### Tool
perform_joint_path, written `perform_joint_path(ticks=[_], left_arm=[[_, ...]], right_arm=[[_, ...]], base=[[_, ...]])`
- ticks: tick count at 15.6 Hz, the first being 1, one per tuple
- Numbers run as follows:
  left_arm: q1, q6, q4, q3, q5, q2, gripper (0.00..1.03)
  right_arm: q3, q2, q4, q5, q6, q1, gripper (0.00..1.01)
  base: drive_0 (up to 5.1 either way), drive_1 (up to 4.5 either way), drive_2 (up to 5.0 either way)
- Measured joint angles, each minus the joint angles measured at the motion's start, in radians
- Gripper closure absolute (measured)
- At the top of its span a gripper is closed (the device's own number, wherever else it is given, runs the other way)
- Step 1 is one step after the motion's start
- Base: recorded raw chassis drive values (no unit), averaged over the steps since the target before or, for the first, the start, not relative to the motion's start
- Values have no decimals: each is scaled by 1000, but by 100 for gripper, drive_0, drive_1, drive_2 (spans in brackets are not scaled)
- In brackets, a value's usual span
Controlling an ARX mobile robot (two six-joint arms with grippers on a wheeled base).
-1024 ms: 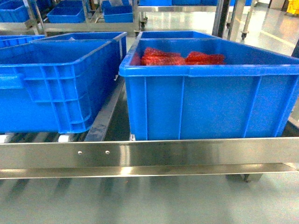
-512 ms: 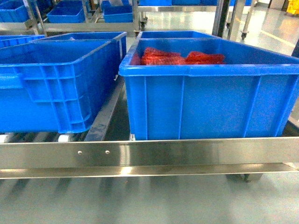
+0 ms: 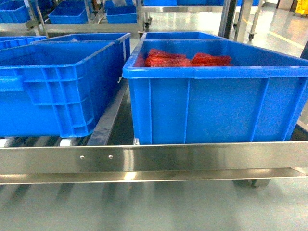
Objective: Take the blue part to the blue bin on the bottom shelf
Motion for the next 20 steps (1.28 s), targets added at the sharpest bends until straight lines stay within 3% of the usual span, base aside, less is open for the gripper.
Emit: perform_joint_path(ticks=[14, 20], left_arm=[[0, 0, 0, 0, 0, -2, 59], [0, 0, 0, 0, 0, 2, 59]], right_arm=[[0, 0, 0, 0, 0, 0, 3], [0, 0, 2, 0, 0, 0, 3]], base=[[0, 0, 0], [-7, 426, -440]])
